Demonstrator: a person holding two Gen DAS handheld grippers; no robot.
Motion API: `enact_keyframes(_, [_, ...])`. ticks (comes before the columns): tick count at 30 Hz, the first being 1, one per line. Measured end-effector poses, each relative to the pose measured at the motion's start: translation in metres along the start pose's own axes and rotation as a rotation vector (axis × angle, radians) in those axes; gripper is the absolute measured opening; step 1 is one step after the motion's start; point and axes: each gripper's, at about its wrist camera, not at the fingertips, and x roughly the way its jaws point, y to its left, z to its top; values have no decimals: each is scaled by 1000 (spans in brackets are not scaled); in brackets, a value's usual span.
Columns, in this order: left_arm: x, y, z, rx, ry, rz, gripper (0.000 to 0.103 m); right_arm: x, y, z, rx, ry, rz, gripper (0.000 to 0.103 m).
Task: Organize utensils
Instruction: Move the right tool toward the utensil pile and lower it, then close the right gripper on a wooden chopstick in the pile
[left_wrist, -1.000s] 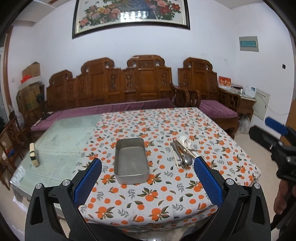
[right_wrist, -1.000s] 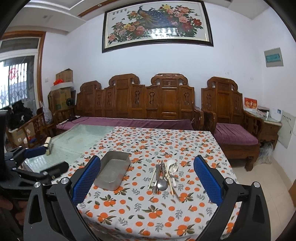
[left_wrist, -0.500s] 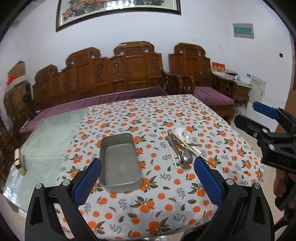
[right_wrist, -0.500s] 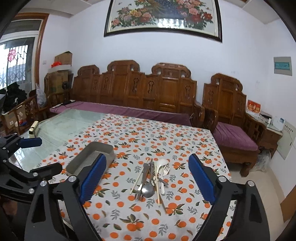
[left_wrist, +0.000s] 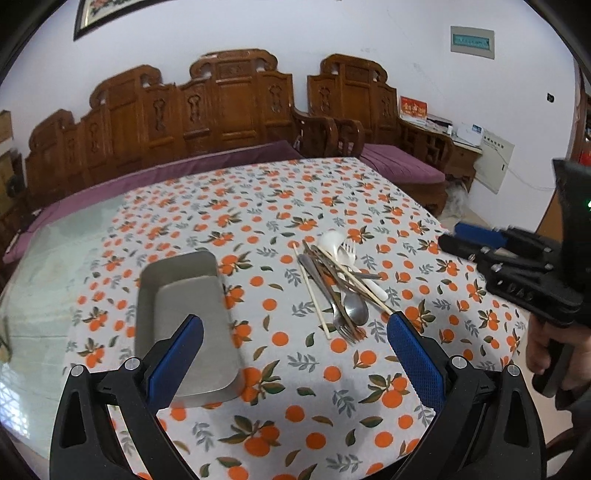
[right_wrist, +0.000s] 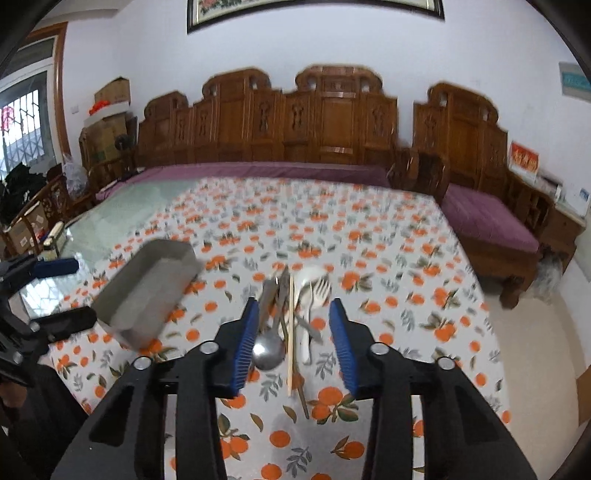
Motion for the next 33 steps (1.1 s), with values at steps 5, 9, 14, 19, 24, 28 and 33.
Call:
enact_keyframes(5, [23,-2,2,-4,34,-31,88,43,-6,-23,13,106,44,40])
enact_keyframes(9, [42,-2,2,-13,74,-76,79,76,-9,-38,14,172,60,40])
enact_keyframes(14, [60,-6,3,6,111,-82,71,106,-10,-56,0,253,103,36])
enact_keyframes(19, [75,-9,7,26,146,-66,71,115,-5,-58,-27,267,100,29])
enact_keyframes(24, [85,-13,6,30,171,-70,71,119,-5,-58,-44,283,87,17])
enact_keyframes(28, [92,-15,5,34,184,-69,71,120,-8,-57,-43,294,90,8])
enact_keyframes(33, [99,-15,1,28,196,-69,71,113,-10,-53,-30,279,114,6])
